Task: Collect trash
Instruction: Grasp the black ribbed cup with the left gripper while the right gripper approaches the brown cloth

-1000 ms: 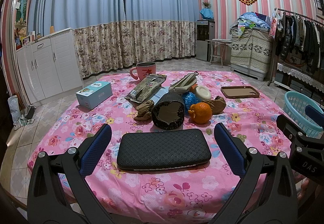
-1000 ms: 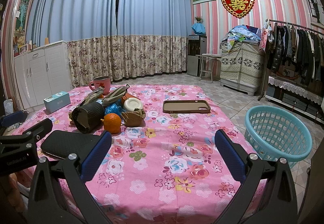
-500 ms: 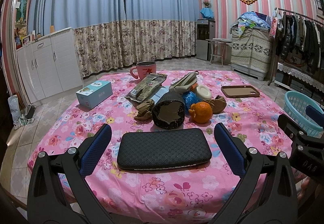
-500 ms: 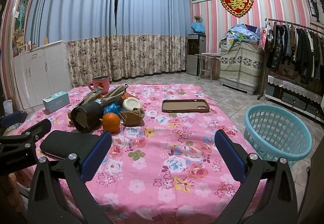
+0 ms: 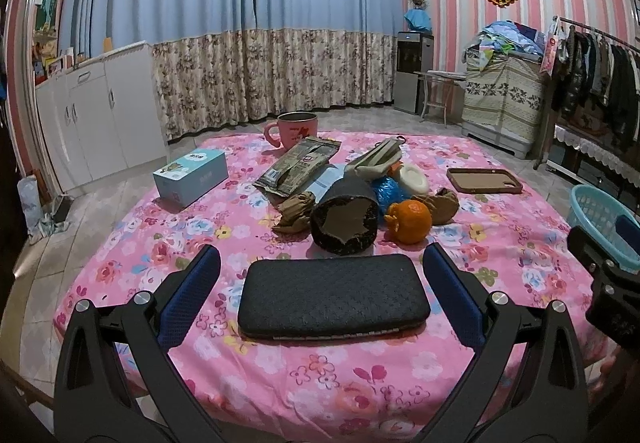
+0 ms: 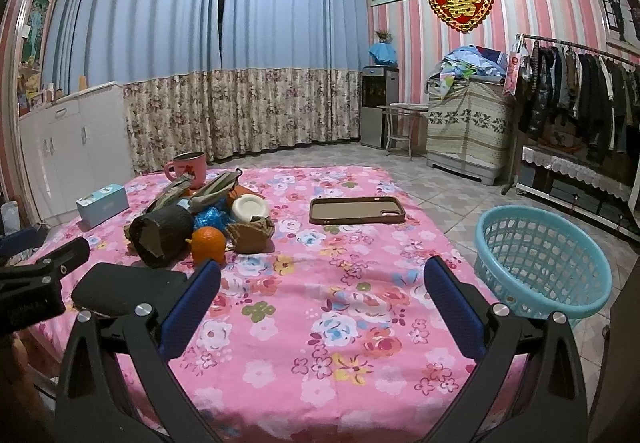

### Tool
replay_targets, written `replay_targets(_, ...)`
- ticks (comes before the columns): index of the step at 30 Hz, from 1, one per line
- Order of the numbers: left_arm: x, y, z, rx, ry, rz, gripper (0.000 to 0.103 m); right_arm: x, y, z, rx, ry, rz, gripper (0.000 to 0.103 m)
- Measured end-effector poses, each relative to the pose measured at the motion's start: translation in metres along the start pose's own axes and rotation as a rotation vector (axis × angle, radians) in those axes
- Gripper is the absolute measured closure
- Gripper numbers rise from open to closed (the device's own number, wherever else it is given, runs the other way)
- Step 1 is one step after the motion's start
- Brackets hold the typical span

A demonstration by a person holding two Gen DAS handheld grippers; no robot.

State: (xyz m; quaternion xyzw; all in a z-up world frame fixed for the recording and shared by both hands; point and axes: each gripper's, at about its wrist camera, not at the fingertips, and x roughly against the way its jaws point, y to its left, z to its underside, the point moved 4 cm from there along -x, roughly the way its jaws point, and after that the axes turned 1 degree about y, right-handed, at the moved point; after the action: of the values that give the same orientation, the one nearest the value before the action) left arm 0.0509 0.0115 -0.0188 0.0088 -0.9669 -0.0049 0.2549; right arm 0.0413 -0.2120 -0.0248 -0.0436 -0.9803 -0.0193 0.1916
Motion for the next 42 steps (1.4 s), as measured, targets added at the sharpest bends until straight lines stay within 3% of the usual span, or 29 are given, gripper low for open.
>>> replay_targets(11,-0.042,-0.002,-0.054,0.008,0.028,0.044,0.005,-0.031,0.0,-0.046,0.021,-0.043,0.024,0.004)
replay_targets(19,-0.097,-0.013,-0.074,0.004,0.09,0.071,0.005,-0.091,-0.003,-0.079,-0.002,0.029,0.007,0.004)
replay_targets(24,-0.125,-0.019,-0.073,-0.03,0.138,0.083,0.005,-0.134,-0.004,-0.081,-0.007,0.126,-0.005,0.004)
replay_targets(32,-0.165,-0.013,-0.053,-0.021,0.272,0.101,0.006,-0.152,-0.013,-0.068,-0.015,0.13,0.008,0.004)
replay_targets(35,-0.174,-0.016,-0.046,-0.036,0.323,0.114,0.014,-0.158,-0.016,-0.063,-0.003,0.153,0.015,0.004)
replay_targets(42,-0.174,-0.026,-0.038,-0.117,0.317,0.097,0.022,-0.161,-0.014,-0.057,-0.008,0.187,0.002,0.004)
